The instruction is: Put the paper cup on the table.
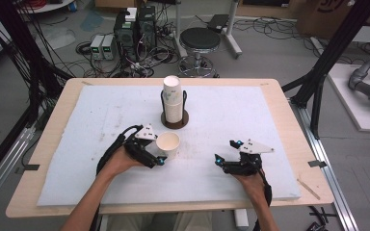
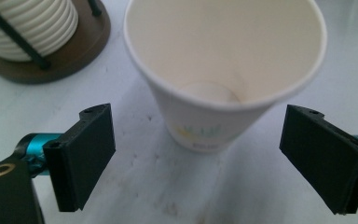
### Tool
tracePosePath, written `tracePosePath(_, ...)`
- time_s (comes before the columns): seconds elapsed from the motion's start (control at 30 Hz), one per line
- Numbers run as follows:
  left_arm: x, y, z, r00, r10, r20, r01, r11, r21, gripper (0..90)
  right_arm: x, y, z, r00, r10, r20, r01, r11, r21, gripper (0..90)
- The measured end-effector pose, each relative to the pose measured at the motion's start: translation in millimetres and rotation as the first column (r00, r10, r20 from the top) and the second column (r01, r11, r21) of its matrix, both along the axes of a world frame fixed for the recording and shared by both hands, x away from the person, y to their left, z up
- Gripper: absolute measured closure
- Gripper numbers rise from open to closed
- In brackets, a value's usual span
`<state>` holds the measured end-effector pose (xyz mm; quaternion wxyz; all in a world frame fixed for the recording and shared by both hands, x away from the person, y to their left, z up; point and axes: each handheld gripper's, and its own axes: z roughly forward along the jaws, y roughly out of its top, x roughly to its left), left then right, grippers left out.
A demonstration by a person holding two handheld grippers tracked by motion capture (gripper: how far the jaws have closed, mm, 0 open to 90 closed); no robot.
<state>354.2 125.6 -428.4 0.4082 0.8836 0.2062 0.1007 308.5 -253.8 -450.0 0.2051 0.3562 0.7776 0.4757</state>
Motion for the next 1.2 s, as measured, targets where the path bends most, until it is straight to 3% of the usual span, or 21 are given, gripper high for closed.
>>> tracePosePath(0.2, -10.8, 19.8, -1.3, 0.999, 0.045, 0.008, -0.045, 0.9983, -0.037, 10.1, -0.1, 0.0, -0.1, 1.0, 0.0, -0.001, 0.0, 1.0, 0.0, 17.5)
tracePosePath(0.27, -17.0, 29.4, 0.0, 0.9978, 0.064, 0.019, -0.063, 0.9955, -0.071, 10.1, -0.9, 0.3, 0.0, 1.0, -0.003, 0.0, 0.003, 1.0, 0.003, 17.6)
tracePosePath(0.4, -22.5, 38.8, 1.9, 0.9963, 0.081, 0.031, -0.078, 0.9934, -0.085, 10.1, -1.2, 0.1, -0.1, 1.0, -0.001, 0.005, 0.001, 1.0, -0.002, 17.5)
tracePosePath(0.53, -31.0, 53.7, 1.5, 0.9943, 0.098, 0.04, -0.092, 0.9864, -0.136, 9.8, -1.2, 0.4, -0.2, 1.0, 0.001, 0.005, -0.001, 1.0, -0.007, 17.5)
tracePosePath(0.77, -44.8, 77.6, -0.6, 0.9854, 0.154, 0.073, -0.134, 0.9642, -0.229, 9.8, -2.5, 1.3, -0.4, 0.9998, -0.002, 0.02, 0.002, 1.0, -0.016, 17.5)
tracePosePath(0.93, -51.8, 91.8, -2.1, 0.978, 0.186, 0.095, -0.156, 0.9534, -0.258, 9.8, -2.4, 0.3, -0.5, 0.9999, 0.0, 0.016, 0.0, 1.0, -0.005, 17.5)
tracePosePath(1.03, -55.5, 99.4, -3.7, 0.9685, 0.226, 0.105, -0.191, 0.9432, -0.272, 9.8, -2.6, 0.1, -0.5, 0.9998, -0.001, 0.019, 0.001, 1.0, -0.004, 17.5)
tracePosePath(1.07, -55.5, 99.4, -3.7, 0.9685, 0.226, 0.105, -0.191, 0.9432, -0.272, 9.8, -2.7, 0.4, -0.5, 0.9998, 0.0, 0.019, 0.0, 1.0, -0.004, 17.5)
tracePosePath(1.13, -59.6, 106.4, -6.8, 0.9593, 0.259, 0.111, -0.218, 0.9316, -0.291, 9.8, -2.7, 0.4, -0.6, 0.9998, 0.002, 0.019, -0.002, 1.0, -0.007, 17.5)
tracePosePath(1.2, -62.1, 110.6, -9.7, 0.9555, 0.272, 0.114, -0.226, 0.9235, -0.31, 9.8, -2.8, 0.1, -0.6, 0.9998, 0.002, 0.02, -0.002, 1.0, -0.004, 17.5)
